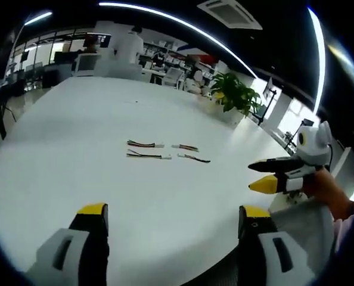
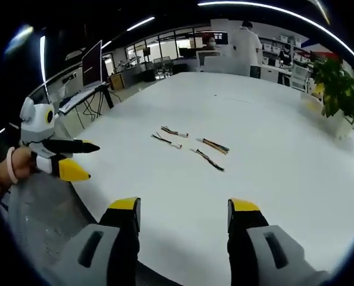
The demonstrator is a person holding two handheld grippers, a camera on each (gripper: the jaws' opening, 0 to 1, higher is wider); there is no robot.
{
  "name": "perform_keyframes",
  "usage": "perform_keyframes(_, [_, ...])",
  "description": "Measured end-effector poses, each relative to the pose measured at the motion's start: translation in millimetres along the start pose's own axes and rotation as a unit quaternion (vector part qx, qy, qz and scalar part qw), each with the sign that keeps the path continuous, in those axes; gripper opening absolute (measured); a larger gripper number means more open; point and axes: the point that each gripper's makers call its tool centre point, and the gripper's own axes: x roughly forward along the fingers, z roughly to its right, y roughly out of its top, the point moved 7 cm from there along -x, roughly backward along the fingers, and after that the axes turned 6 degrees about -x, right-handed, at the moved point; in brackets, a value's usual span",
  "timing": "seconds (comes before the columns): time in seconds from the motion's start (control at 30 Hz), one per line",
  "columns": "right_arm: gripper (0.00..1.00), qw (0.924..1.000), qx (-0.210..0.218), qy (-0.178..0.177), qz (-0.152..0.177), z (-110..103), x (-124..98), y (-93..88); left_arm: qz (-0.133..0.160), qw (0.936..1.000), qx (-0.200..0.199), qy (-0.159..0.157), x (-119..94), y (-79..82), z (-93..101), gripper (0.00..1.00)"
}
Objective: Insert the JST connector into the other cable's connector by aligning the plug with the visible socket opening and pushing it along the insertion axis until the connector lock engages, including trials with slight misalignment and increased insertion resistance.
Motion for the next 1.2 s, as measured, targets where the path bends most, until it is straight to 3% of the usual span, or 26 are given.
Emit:
perform_keyframes(0.3, [0.57,0.9999,-0.001,-0.005,0.012,15.9,-2.3,8.9,0.006,1.0,-0.004,-0.001,1.1,2.3,-0.6,0.88])
perform_keyframes(0.4, [0.51,0.9991,-0.016,-0.005,0.038,21.7,-3.0,15.1,0.006,1.0,-0.001,-0.002,2.5,4.8,1.1,0.88])
perform_keyframes(0.57, [0.47,0.9972,-0.042,0.002,0.062,31.2,-1.4,22.1,0.031,0.9984,-0.034,-0.033,8.3,20.9,6.6,0.88])
perform_keyframes(0.73, [0.45,0.9963,-0.032,0.013,0.079,37.7,1.7,29.2,0.022,0.9996,0.014,-0.013,14.4,34.5,0.8,0.88])
perform_keyframes(0.77, [0.4,0.9934,-0.053,0.017,0.1,38.4,3.1,34.0,0.019,0.9992,0.034,-0.006,15.9,38.1,-0.4,0.88])
perform_keyframes(0.83, [0.32,0.9922,-0.066,0.019,0.104,38.9,3.3,36.0,0.019,0.9982,0.058,0.002,19.5,45.5,-3.2,0.88])
perform_keyframes(1.07, [0.33,0.9916,-0.065,0.027,0.108,46.4,12.9,48.1,0.043,0.9979,0.045,-0.021,28.3,70.6,-4.0,0.88])
perform_keyframes(1.2, [0.35,0.9919,-0.066,0.03,0.104,49.2,18.5,53.2,0.045,0.9976,0.05,-0.017,32.7,79.7,-8.7,0.89])
